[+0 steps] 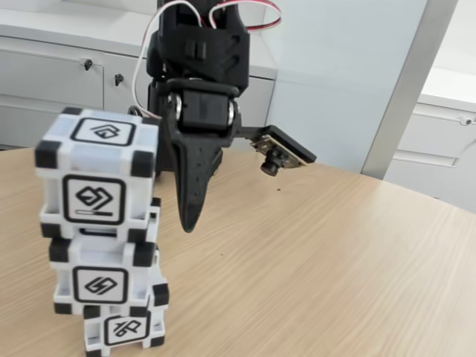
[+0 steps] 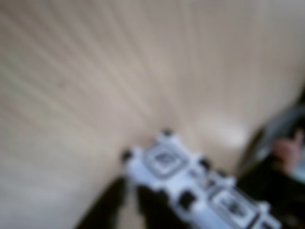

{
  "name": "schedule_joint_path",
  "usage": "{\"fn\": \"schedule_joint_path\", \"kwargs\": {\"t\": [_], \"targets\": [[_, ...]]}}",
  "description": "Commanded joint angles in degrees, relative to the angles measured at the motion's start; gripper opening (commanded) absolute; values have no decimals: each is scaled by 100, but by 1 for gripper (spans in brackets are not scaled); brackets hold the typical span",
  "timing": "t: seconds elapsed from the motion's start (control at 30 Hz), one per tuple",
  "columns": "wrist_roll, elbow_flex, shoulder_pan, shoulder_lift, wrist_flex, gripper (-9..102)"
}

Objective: Stack cubes from left to right.

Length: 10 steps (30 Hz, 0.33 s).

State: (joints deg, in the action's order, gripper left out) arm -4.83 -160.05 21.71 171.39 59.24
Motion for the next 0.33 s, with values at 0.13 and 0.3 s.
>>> {"fn": "schedule_joint_path", "kwargs": {"t": [0.13, 0.3], "targets": [[53, -35, 62, 712, 369, 0], [97, -44, 53, 861, 413, 0]]}}
